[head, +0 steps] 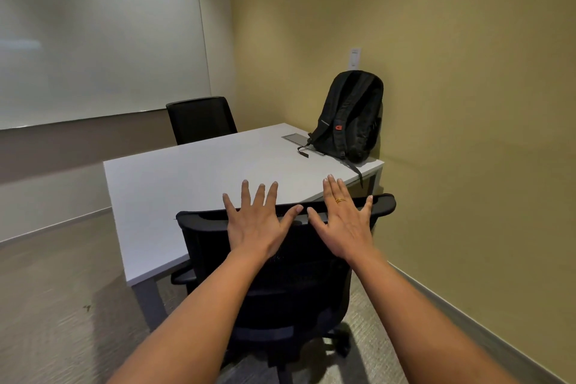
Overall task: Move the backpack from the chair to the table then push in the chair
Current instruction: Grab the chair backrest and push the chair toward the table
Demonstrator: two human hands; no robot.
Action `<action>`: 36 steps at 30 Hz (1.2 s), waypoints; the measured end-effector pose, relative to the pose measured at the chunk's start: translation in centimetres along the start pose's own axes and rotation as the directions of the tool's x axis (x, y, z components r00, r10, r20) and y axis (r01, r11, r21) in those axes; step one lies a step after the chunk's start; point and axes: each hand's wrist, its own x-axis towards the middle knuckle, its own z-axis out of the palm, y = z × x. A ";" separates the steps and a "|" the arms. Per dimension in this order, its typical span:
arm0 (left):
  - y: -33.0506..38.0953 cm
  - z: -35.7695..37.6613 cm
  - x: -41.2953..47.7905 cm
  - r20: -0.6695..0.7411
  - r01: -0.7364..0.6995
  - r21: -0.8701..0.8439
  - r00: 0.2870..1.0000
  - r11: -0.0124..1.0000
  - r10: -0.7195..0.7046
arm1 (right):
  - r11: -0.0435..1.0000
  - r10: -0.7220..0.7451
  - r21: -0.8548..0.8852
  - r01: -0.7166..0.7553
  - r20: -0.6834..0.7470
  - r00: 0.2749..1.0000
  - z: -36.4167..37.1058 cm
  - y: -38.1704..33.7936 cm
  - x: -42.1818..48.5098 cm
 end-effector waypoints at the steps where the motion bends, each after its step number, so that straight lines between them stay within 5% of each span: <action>1: 0.5 0.1 0.4 -0.002 0.008 0.003 1.000 1.000 -0.008 | 1.000 -0.007 0.001 0.007 -0.005 1.000 0.1 0.6 0.4; 24: 15.8 5.1 12.9 -0.010 0.209 0.056 0.978 0.976 -0.208 | 0.984 -0.177 0.052 0.173 0.069 0.982 2.5 18.3 14.3; 36: 21.4 7.5 18.4 -0.058 0.354 0.060 0.935 0.934 -0.350 | 0.923 -0.380 0.124 0.366 0.127 0.916 3.6 24.8 21.3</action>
